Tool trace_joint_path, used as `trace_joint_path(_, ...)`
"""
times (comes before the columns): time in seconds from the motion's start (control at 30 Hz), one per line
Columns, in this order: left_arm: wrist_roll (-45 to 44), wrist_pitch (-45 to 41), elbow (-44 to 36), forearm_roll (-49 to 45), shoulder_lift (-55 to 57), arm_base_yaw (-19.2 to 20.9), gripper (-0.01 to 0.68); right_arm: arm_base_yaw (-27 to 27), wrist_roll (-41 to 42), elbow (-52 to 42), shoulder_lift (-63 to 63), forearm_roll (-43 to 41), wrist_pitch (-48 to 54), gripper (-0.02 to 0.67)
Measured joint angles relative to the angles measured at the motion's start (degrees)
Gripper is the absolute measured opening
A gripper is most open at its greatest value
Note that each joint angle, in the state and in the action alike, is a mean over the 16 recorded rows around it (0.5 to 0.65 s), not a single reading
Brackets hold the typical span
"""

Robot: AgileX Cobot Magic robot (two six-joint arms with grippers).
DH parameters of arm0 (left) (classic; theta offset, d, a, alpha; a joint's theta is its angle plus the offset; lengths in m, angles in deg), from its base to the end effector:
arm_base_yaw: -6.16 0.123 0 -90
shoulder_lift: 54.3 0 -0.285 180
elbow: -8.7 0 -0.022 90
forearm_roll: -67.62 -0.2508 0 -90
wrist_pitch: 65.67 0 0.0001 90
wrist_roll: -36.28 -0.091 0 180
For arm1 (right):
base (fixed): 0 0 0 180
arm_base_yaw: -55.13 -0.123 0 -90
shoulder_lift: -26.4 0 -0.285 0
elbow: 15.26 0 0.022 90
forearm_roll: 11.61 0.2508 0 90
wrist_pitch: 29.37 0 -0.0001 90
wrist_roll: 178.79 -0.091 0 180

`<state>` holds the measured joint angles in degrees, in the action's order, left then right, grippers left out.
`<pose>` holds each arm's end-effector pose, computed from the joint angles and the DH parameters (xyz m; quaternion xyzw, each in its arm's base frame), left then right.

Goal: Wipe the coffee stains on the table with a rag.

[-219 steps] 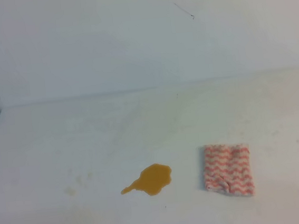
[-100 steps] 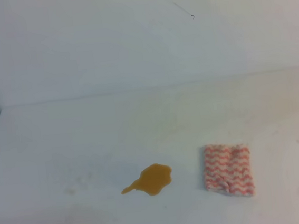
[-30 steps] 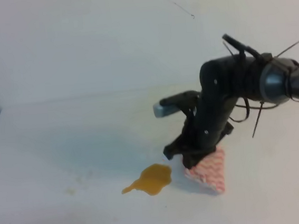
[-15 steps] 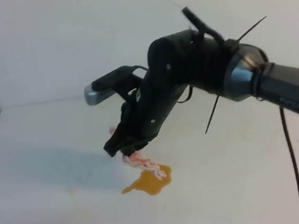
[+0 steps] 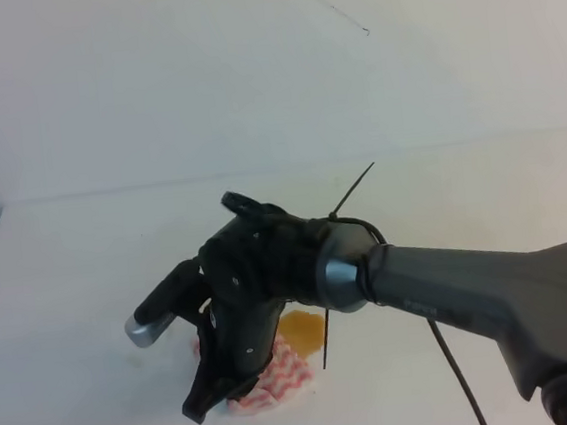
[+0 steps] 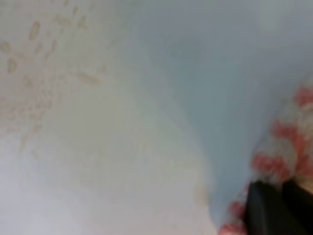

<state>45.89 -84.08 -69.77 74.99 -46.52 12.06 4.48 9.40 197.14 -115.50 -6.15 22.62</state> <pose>0.0545 0.0019 0.1770 -0.1421 0.7778 -0.0730 0.6078 0.3098 0.3886 0.1499 -0.4643 0.8700 0.0971 0.1346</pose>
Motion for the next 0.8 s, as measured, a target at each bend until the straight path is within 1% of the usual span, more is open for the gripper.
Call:
trace_joint_path(0.2, 0.0, 0.0, -0.16, 0.0, 0.0, 0.0, -0.001, 1.71, -2.13, 0.17, -1.62, 0.32, 0.86, 0.017)
trace_joint_path(0.6, 0.0, 0.0, 0.16, 0.0, 0.0, 0.0, -0.001, 9.04, -4.23, 0.27, -1.8, 0.52, 4.22, 0.016)
trace_joint_path(0.8, 0.0, 0.0, 0.16, 0.0, 0.0, 0.0, -0.001, 11.51, -4.24, 0.33, -1.82, 0.63, 6.24, 0.018)
